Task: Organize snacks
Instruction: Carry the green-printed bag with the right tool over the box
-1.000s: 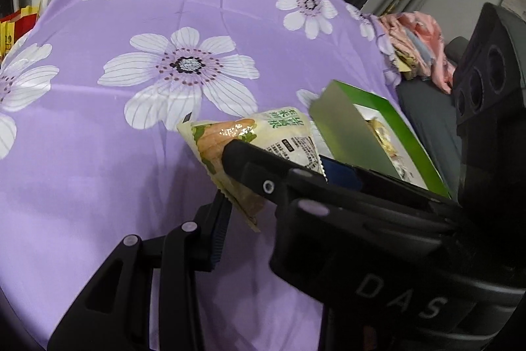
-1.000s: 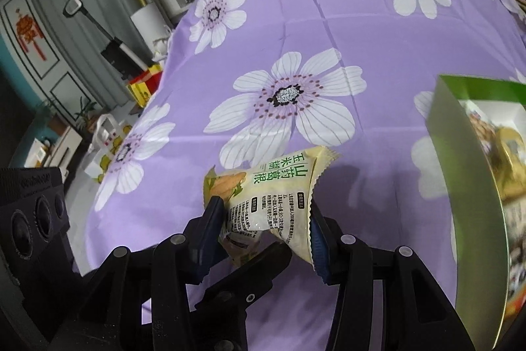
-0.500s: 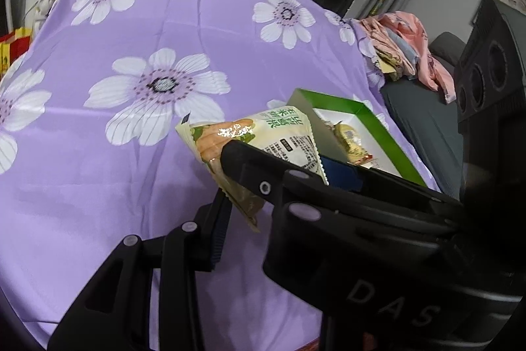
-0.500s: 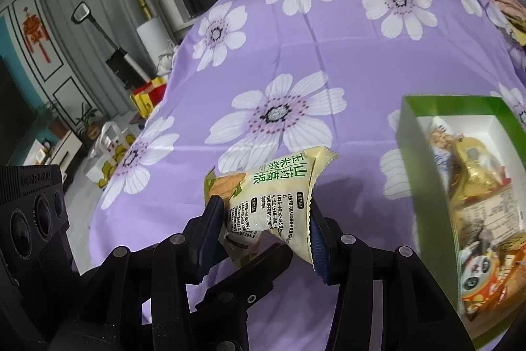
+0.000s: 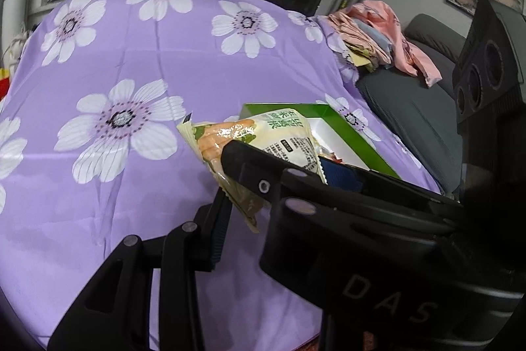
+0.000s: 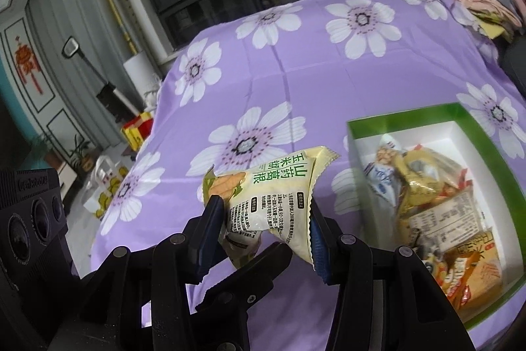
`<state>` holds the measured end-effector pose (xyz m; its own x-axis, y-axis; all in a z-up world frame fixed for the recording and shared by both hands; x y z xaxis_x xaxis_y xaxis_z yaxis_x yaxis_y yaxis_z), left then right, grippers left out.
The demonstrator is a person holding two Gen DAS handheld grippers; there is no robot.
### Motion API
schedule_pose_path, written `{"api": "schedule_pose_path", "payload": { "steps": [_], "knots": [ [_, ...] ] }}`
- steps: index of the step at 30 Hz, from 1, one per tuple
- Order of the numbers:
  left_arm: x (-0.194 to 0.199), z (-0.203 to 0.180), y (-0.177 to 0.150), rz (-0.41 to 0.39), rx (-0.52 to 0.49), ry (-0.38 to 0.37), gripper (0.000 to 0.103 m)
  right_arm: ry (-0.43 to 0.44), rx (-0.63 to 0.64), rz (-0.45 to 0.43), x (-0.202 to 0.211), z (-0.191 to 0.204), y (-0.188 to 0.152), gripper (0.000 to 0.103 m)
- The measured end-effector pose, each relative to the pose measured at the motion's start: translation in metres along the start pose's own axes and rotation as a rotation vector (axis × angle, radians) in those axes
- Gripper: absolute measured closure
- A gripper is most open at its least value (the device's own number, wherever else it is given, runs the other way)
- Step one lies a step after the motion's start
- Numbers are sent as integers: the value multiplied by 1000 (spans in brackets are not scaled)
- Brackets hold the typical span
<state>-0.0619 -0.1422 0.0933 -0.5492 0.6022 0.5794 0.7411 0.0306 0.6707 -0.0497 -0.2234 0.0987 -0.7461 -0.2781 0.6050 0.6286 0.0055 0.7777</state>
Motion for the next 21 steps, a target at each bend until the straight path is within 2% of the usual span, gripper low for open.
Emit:
{"api": "schedule_pose_path", "payload": {
  "steps": [21],
  "knots": [
    [-35, -65, 5, 58, -154, -80, 70, -96, -164, -90, 36, -71, 1, 51]
  ]
}}
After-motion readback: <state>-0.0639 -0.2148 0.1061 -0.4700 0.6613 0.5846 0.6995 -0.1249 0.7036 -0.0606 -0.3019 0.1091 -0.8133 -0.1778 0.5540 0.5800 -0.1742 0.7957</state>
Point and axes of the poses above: each gripper's, at about its wrist camera, not at the fingertips, and x roughly against the way its jaws point, z to its left, y to its top, the point moved 5 cm from there along -x, roughly the way its jaws point, and after that the axes turned 10 degrees about x, right-handed, at the moved point
